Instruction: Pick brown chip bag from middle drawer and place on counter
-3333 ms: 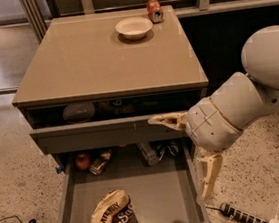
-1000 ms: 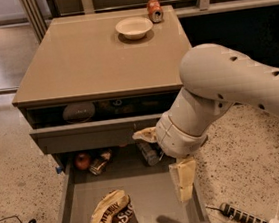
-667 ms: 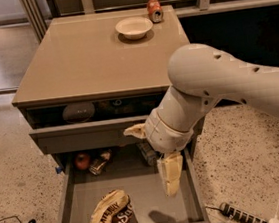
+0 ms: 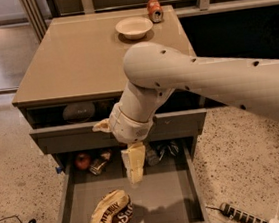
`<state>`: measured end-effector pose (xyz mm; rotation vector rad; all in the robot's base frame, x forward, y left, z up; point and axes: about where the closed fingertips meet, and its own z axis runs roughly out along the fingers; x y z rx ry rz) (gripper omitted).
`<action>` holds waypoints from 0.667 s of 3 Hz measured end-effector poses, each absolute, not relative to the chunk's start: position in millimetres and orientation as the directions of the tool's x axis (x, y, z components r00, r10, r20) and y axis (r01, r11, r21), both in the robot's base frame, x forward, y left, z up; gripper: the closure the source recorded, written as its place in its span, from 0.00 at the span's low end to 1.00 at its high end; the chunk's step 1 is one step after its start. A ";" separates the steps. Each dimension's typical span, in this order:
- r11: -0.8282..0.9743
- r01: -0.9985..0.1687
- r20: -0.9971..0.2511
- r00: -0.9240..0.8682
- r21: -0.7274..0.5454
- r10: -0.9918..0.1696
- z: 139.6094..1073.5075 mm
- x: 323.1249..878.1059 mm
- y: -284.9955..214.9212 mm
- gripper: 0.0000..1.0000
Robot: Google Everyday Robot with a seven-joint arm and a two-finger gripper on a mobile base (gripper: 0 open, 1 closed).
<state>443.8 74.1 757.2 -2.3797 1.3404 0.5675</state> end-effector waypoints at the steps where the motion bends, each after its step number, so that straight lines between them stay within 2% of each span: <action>1: -0.497 -0.862 -0.497 0.475 -0.098 -0.726 753.2 439.8 74.5 0.00; 2: -0.504 -0.861 -0.508 0.463 -0.065 -0.726 730.3 427.2 73.2 0.00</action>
Offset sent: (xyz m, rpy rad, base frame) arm -0.0339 -0.0044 -0.0625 -0.0237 0.0916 0.0188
